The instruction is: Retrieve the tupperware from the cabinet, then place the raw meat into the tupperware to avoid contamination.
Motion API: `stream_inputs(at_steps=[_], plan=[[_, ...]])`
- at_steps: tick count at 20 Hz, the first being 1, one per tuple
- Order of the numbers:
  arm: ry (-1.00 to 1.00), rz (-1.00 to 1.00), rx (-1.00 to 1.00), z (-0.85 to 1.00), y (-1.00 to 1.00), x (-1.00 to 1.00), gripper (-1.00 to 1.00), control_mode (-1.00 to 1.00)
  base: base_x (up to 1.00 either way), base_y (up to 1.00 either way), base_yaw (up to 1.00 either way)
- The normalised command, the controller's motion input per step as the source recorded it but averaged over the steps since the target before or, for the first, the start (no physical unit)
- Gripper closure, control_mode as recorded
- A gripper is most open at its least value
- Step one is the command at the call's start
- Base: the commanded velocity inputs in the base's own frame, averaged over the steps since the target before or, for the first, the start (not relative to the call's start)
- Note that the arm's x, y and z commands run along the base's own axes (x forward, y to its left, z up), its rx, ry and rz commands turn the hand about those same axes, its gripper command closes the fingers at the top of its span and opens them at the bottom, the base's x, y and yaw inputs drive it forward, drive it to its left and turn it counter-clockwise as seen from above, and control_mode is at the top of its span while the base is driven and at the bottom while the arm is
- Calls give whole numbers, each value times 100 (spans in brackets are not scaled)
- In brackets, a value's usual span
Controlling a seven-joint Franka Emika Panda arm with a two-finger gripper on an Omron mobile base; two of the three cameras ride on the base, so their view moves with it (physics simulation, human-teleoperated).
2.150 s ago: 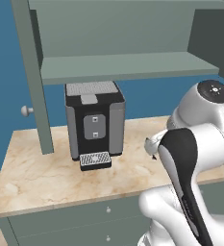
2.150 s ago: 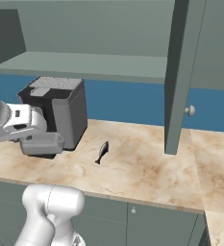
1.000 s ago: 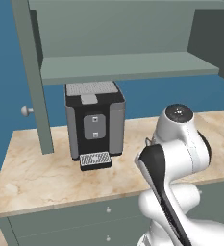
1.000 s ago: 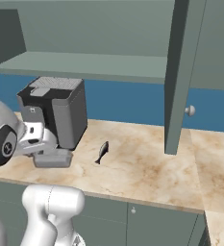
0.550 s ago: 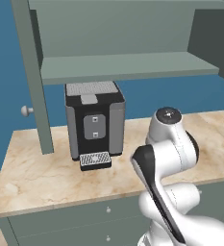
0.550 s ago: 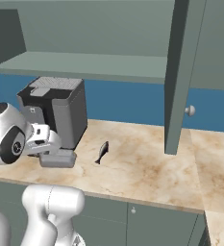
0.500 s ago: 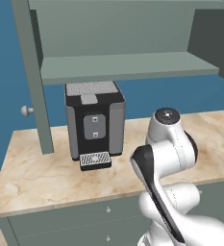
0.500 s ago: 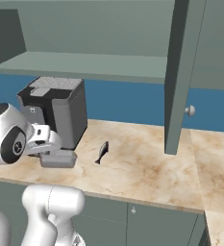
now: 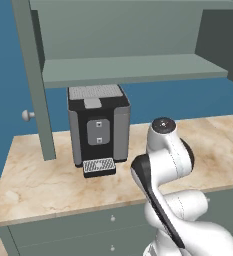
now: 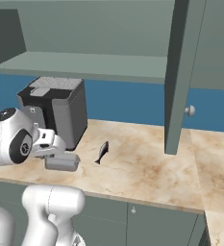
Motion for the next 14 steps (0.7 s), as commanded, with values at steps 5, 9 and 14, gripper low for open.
stream_inputs(at_steps=[5,9,14], plan=[[-1,-6,0,-26,0,26,100,-100,0,0,0],[-2,-6,0,-21,0,30,100,-100,0,0,0],[-3,-6,0,-22,0,28,100,-100,0,0,0]])
